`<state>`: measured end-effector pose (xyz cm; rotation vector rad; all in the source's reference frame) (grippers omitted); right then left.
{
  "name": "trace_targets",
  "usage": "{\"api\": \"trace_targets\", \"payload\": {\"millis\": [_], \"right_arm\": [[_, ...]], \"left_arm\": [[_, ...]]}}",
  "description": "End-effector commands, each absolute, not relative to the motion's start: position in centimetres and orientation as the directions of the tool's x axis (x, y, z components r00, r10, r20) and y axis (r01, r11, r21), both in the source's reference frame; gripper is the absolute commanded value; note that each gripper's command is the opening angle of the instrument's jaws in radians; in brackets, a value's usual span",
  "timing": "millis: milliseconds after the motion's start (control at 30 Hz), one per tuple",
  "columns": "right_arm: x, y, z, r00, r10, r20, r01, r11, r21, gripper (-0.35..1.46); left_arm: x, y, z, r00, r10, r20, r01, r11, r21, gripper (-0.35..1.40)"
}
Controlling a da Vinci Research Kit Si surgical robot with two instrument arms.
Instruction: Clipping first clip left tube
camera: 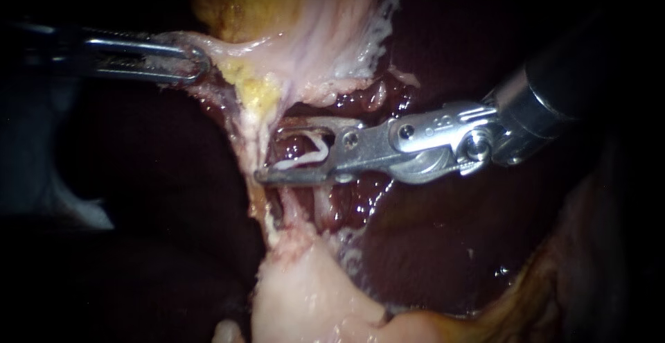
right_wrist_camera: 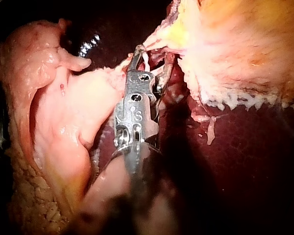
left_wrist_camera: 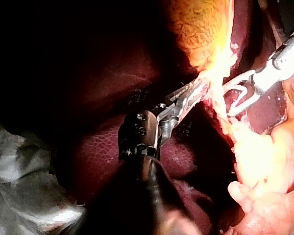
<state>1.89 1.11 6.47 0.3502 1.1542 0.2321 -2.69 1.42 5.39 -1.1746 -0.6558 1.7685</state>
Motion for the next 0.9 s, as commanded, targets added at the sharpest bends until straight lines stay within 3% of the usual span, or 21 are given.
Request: {"api": "trace_targets", "payload": {"millis": [33, 333, 900], "right_arm": [[1.89, 1.11, 6.47, 0.390, 0.356, -0.849, 0.000, 0.922, 0.386, 0.30], [1.83, 1.10, 6.47, 0.387, 0.355, -0.851, 0.000, 0.923, 0.385, 0.35], [1.31, 1.03, 6.39, 0.374, 0.371, -0.850, 0.043, 0.909, 0.415, 0.43]], "left_arm": [[-2.69, 1.42, 5.39, -0.157, 0.884, -0.441, -0.383, -0.466, -0.798, -0.35], [-2.69, 1.42, 5.39, -0.157, 0.884, -0.441, -0.383, -0.466, -0.798, -0.35], [-2.68, 1.42, 5.39, -0.158, 0.884, -0.441, -0.382, -0.466, -0.798, -0.35]]}}
